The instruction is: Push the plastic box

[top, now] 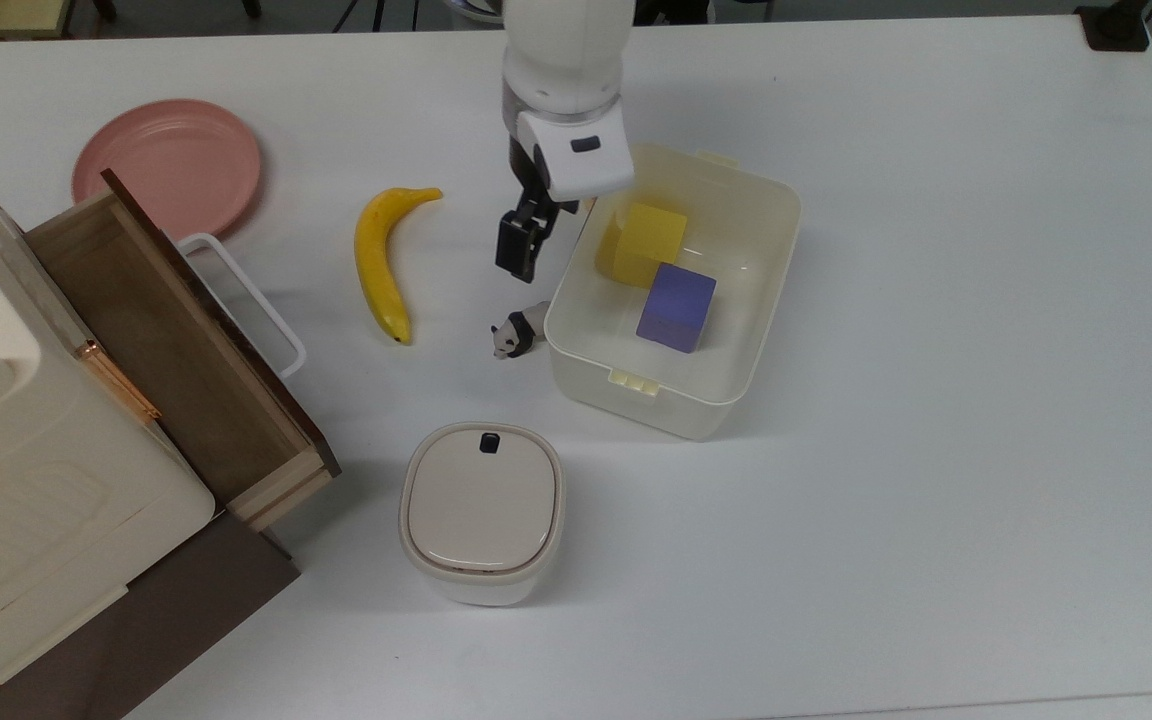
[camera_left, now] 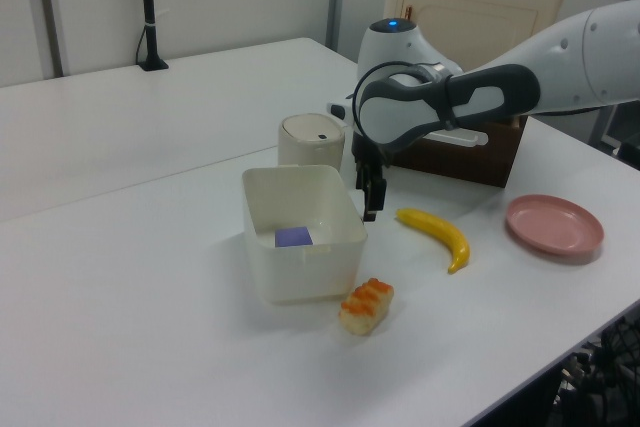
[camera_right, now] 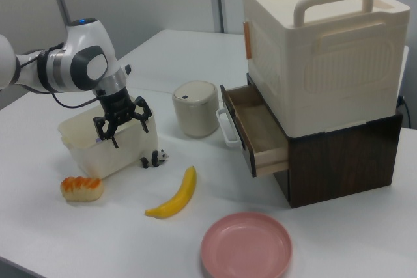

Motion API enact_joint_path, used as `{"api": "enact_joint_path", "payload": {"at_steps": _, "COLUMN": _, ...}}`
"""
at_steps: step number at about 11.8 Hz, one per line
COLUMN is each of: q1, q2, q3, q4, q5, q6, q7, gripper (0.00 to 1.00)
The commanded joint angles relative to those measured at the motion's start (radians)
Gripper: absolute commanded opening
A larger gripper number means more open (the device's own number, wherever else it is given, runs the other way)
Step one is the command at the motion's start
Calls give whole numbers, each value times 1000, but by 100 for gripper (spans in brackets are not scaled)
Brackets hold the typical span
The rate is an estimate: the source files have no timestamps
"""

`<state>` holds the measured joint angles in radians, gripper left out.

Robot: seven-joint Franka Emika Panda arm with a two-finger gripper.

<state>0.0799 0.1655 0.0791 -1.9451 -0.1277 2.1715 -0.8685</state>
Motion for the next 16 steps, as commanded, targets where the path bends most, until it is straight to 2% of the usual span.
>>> {"api": "enact_joint_path", "payload": {"at_steps": 1, "q1": 17, "q2": 3, "q3": 20, "q4": -2, "q5": -23, "q6": 24, "q7": 91, "gripper": 100}}
{"api": "enact_joint_path", "payload": {"at_steps": 5, "q1": 27, "q2": 11, "q3": 54, "q4": 38, "q5": -24, "q6": 25, "q7": 170, "gripper": 100}}
{"api": "enact_joint_path", "payload": {"at_steps": 9, "q1": 50, "q2": 61, "q3": 57, "q4": 86, "q5": -52, "q6": 24, "q7": 223, "gripper": 100}}
{"api": "enact_joint_path", "payload": {"at_steps": 14, "q1": 69, "q2": 97, "q3": 57, "q4": 106, "q5": -69, "q6": 62, "q7": 240, "gripper": 100}}
{"api": "enact_joint_path", "payload": {"at_steps": 16, "q1": 87, "q2": 109, "q3": 57, "q4": 107, "q5": -96, "q6": 67, "q7": 285, "gripper": 100}}
